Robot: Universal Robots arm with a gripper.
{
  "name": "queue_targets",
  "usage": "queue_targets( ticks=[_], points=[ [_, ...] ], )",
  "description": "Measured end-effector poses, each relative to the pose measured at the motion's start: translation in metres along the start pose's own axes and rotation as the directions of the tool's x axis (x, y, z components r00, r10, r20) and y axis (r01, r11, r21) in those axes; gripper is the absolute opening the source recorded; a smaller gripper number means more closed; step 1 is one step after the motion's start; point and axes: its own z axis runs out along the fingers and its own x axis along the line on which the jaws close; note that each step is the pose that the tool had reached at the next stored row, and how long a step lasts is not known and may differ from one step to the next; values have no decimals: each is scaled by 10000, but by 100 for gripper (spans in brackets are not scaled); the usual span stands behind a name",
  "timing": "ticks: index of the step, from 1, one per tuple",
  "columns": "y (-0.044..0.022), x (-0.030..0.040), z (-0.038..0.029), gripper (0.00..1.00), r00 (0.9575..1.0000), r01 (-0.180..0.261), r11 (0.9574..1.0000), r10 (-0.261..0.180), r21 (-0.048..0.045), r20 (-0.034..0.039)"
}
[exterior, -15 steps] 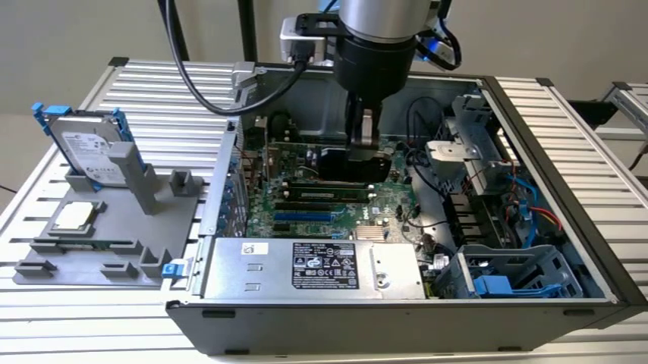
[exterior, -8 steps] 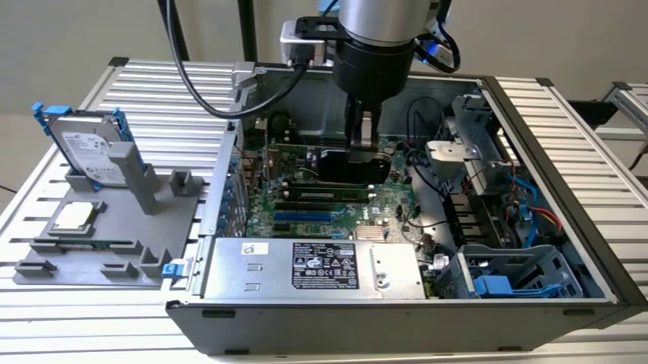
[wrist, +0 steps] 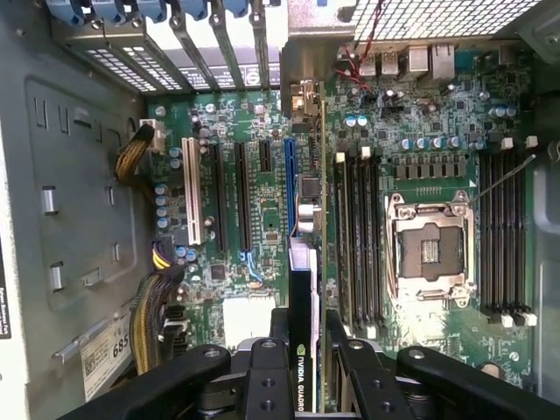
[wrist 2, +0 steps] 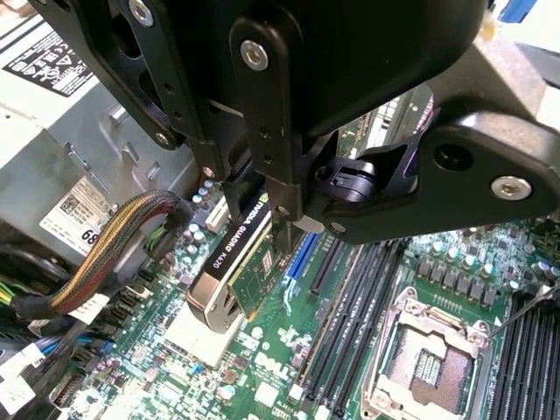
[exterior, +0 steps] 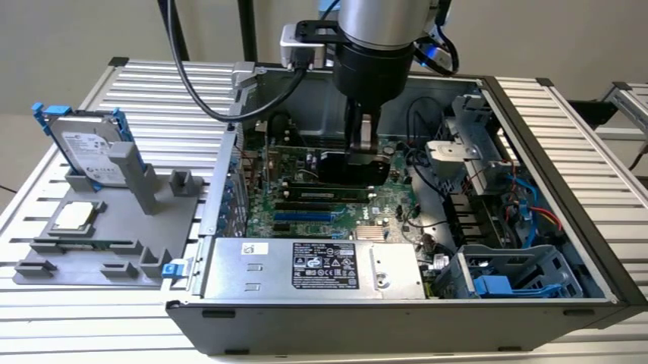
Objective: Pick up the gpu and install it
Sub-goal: 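Insert the gpu into the slot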
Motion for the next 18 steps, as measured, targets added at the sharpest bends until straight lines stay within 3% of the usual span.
queue_targets(
  ticks=[18],
  points=[
    [1,1,74,0,10000,0,10000,0,1,-17]
  ],
)
